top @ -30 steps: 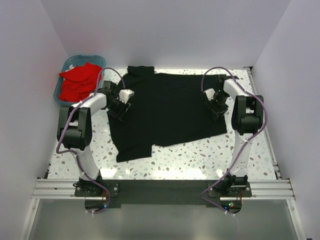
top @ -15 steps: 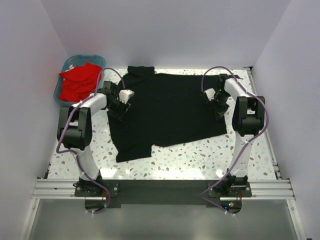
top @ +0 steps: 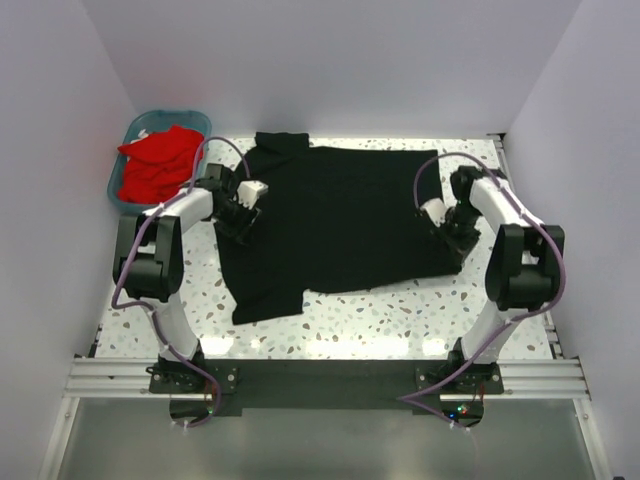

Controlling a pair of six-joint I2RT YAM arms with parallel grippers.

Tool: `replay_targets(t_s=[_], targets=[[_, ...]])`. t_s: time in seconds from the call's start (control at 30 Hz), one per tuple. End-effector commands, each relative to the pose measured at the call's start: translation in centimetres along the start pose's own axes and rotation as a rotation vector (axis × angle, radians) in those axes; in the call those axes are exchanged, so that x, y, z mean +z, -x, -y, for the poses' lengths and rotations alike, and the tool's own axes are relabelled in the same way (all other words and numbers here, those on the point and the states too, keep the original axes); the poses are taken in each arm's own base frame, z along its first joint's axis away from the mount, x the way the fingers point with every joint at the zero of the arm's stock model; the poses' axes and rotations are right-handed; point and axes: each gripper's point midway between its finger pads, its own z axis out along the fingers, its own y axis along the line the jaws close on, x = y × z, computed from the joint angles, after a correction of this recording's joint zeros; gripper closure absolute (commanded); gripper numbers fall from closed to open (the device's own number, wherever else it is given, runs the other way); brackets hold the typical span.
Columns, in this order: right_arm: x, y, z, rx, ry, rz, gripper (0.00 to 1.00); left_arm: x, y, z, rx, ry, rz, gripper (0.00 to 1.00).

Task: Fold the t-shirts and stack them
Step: Flatten the tshirt out

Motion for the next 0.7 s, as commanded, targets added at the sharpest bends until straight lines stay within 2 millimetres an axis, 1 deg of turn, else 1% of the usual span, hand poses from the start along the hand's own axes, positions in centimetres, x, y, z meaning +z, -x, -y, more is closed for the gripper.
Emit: replay_targets(t_s=[0.0, 0.03, 0.07, 0.1, 0.13, 0.2, 0.23, 0.27, 0.3, 0.33, 0.37, 0.43, 0.47, 0.5, 0.53, 0.57, 0.63, 0.67], targets=[[0.6, -4.2, -1.2, -0.122, -0.018, -0.107, 1.00, -1.7, -0.3, 0.7, 0.042, 0.003, 0.013, 0.46], [0.8, -4.7, -0.8, -0.144, -0.050, -0.120, 0.99, -2.4, 0.0, 1.0, 0.055, -0.003, 0.032, 0.46], [0.9, -5.3, -1.0, -0.148, -0.060, -0.127, 0.90, -2.6, -0.3, 1.3, 0.063, -0.008, 0.032, 0.46], [0.8, -5.4, -0.9, -0.151, -0.072, -0.123, 0.78, -3.0, -0.4, 1.9, 0.087, -0.033, 0.038, 0.46], [0.6, -5.3, -0.9, -0.148, -0.070, -0.108, 0.60, -3.9, -0.1, 2.4, 0.116, -0.042, 0.061, 0.46], [-0.6, -4.4, -0.6, -0.134, -0.076, -0.064, 0.42, -4.7, -0.9, 3.7, 0.183, -0.100, 0.063, 0.46], [-0.9, -3.7, -0.9, -0.117, -0.057, -0.029, 0.36, -5.5, -1.2, 4.4, 0.221, -0.115, 0.076, 0.46], [-1.7, -2.5, -0.3, -0.107, -0.072, 0.004, 0.36, -5.8, -1.5, 4.8, 0.298, -0.130, 0.080, 0.46], [-2.0, -2.0, 0.0, -0.095, -0.078, 0.019, 0.36, -6.1, -2.2, 5.5, 0.326, -0.160, 0.071, 0.46], [-2.7, -0.7, 0.2, -0.066, -0.078, 0.071, 0.37, -6.4, -3.0, 6.2, 0.362, -0.171, 0.065, 0.46], [-2.1, -0.1, 0.4, -0.050, -0.055, 0.066, 0.38, -6.6, -3.7, 6.6, 0.407, -0.185, 0.049, 0.47], [-1.8, 1.0, 0.5, -0.005, -0.035, 0.085, 0.44, -6.5, -5.1, 7.7, 0.454, -0.208, 0.017, 0.48], [-1.9, 1.7, 0.6, 0.005, -0.030, 0.105, 0.47, -6.4, -5.6, 8.0, 0.479, -0.217, 0.008, 0.49], [-1.3, 2.1, 0.5, 0.022, -0.015, 0.097, 0.51, -6.3, -6.0, 8.7, 0.503, -0.231, -0.003, 0.51], [-1.1, 2.6, 0.7, 0.027, -0.020, 0.108, 0.53, -6.3, -6.6, 9.2, 0.527, -0.239, -0.010, 0.52], [-0.9, 2.9, 0.7, 0.031, -0.017, 0.110, 0.54, -6.3, -6.8, 9.7, 0.550, -0.247, -0.016, 0.54], [-0.1, 3.5, 0.6, 0.045, -0.008, 0.107, 0.57, -6.5, -7.3, 11.5, 0.615, -0.266, -0.014, 0.58], [0.1, 3.5, 0.6, 0.053, -0.004, 0.105, 0.57, -6.5, -7.1, 12.1, 0.644, -0.267, -0.005, 0.58]])
